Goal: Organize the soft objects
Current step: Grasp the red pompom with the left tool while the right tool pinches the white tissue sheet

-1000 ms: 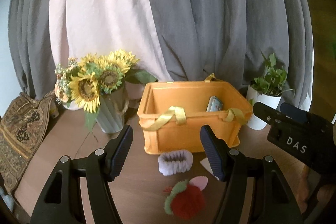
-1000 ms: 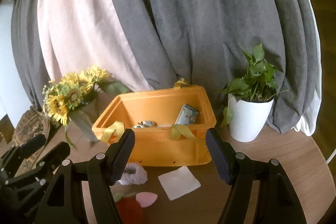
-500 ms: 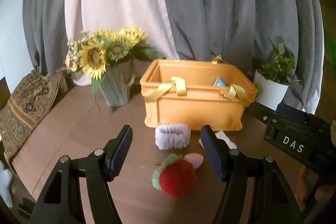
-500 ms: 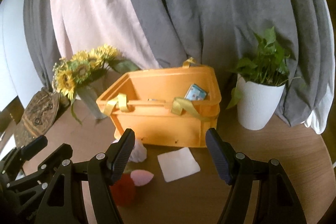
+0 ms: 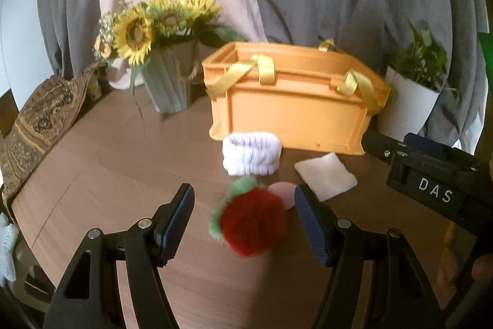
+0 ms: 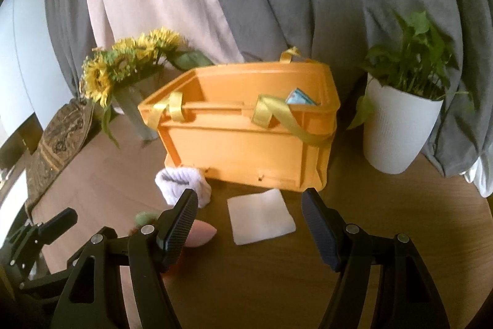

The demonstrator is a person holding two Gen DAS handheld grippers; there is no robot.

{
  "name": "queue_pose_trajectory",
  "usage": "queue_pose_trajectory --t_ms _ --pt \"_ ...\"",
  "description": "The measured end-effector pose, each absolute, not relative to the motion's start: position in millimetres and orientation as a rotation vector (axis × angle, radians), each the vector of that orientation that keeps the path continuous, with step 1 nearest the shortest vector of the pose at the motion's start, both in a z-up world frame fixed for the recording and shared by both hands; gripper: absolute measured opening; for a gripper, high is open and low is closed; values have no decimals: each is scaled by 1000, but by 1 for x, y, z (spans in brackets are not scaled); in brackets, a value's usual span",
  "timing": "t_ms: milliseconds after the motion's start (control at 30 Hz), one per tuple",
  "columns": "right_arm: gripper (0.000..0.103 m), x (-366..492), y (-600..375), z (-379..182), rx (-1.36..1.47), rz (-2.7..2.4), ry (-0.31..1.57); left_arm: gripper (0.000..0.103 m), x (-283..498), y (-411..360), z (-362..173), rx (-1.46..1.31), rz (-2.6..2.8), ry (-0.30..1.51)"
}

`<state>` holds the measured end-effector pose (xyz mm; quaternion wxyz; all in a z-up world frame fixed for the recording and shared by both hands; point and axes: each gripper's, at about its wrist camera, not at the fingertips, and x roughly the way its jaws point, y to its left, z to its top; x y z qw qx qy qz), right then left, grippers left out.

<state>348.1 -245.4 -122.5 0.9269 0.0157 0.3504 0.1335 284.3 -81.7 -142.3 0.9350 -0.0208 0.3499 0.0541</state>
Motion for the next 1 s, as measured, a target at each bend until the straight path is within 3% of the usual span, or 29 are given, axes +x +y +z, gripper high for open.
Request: queue_pose_trajectory --t_ms 1000 --pt "71 410 -233 -214 -18 348 915 67 327 -84 -213 -53 179 862"
